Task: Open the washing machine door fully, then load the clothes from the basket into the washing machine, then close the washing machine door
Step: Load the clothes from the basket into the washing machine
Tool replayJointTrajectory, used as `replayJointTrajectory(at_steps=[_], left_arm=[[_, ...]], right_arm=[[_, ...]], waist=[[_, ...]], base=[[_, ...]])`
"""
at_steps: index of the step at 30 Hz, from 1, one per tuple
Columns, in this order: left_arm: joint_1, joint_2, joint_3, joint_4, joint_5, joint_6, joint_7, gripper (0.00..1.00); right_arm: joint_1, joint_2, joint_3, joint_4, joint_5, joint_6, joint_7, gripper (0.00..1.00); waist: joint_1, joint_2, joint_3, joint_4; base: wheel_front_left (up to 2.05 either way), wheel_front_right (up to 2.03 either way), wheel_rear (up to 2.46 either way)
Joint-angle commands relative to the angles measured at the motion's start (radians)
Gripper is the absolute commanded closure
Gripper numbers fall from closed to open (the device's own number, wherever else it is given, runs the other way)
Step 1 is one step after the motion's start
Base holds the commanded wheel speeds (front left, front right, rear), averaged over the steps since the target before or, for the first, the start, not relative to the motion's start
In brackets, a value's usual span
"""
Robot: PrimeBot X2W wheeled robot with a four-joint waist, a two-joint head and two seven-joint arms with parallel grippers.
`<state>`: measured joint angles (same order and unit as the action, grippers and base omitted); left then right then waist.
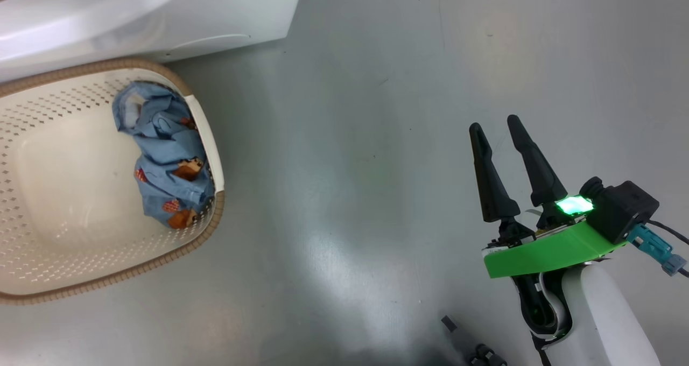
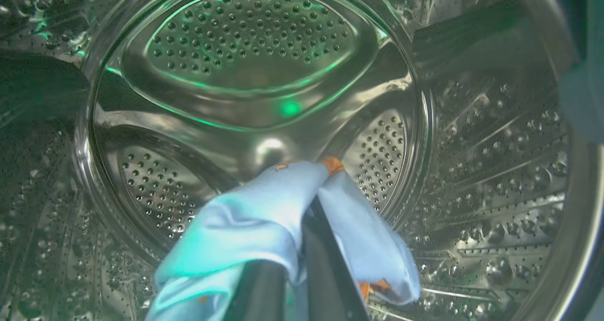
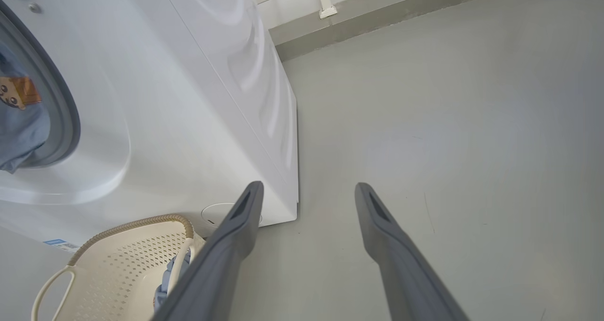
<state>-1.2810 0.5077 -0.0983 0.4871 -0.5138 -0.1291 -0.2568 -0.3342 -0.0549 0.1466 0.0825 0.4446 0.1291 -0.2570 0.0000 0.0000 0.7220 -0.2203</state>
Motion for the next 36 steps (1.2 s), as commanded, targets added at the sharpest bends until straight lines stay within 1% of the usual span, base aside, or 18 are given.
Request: replayJointTrajectory(at_steps=[1,4,5,6,7,8,10,13,15,18,25,36], left_arm=[[-0.008,0.047,0.022,-0.029,0.007,-0.002,-0.005,1.00],[-0.009,0.048,0.007,-0.029,0.016,-0.002,-0.005,1.00],[0.006,0.043,-0.009,0.009,0.006,-0.002,-0.005,1.00],[0.016,0.041,-0.027,0.050,-0.008,-0.002,-0.005,0.80],[0.024,0.041,-0.055,0.099,-0.024,-0.002,-0.005,0.50],[0.025,0.045,-0.088,0.136,-0.035,-0.002,-0.005,0.00],[0.019,0.048,-0.134,0.207,-0.073,-0.002,-0.005,0.00],[0.003,0.051,-0.199,0.272,-0.126,-0.002,-0.005,0.00],[-0.006,0.056,-0.231,0.289,-0.151,-0.002,-0.005,0.00],[-0.004,0.056,-0.244,0.300,-0.186,-0.002,-0.005,0.00],[0.055,0.037,-0.240,0.282,-0.230,-0.002,-0.005,0.00],[0.223,-0.007,-0.147,0.165,-0.189,-0.002,-0.005,0.00]], right_arm=[[0.009,0.005,0.021,-0.022,0.014,0.002,-0.005,0.00],[0.008,0.005,0.021,-0.022,0.015,0.002,-0.005,0.00],[0.007,0.005,0.023,-0.021,0.017,0.002,-0.005,0.00],[0.008,0.005,0.024,-0.020,0.018,0.002,-0.005,0.00],[0.010,0.005,0.025,-0.018,0.019,0.002,-0.005,0.00],[0.012,0.005,0.026,-0.018,0.019,0.002,-0.005,0.00],[0.016,0.005,0.027,-0.017,0.019,0.002,-0.005,0.00],[0.021,0.005,0.024,-0.017,0.016,0.002,-0.005,0.00],[0.021,0.005,0.020,-0.016,0.012,0.002,-0.005,0.00],[0.018,0.005,0.015,-0.015,0.007,0.002,-0.005,0.00],[0.022,0.005,0.002,-0.013,-0.006,0.002,-0.005,0.00],[0.028,0.005,-0.018,-0.016,-0.021,0.002,-0.005,0.00]], waist=[[0.0000,0.0000,0.001,-0.001],[0.0000,0.0000,0.003,-0.002],[0.0000,0.0000,0.000,-0.002],[0.0000,0.0000,-0.004,-0.002],[0.0000,0.0000,-0.008,-0.002],[0.0000,0.0000,-0.010,-0.001],[0.0000,0.0000,-0.015,0.001],[0.0000,0.0000,-0.018,0.008],[0.0000,0.0000,-0.018,0.013],[0.0000,0.0000,-0.021,0.022],[0.0000,0.0000,-0.037,0.047],[0.0000,0.0000,-0.053,0.082]], base=[[0.00,0.00,0.00],[0.00,0.00,0.00],[0.00,0.00,0.00],[0.00,0.00,0.00],[0.00,0.00,0.00],[0.00,0.00,0.00],[0.00,0.00,0.00],[0.00,0.00,0.00],[0.00,0.00,0.00],[0.00,0.00,0.00],[0.00,0.00,0.00],[0.00,0.00,0.00]])
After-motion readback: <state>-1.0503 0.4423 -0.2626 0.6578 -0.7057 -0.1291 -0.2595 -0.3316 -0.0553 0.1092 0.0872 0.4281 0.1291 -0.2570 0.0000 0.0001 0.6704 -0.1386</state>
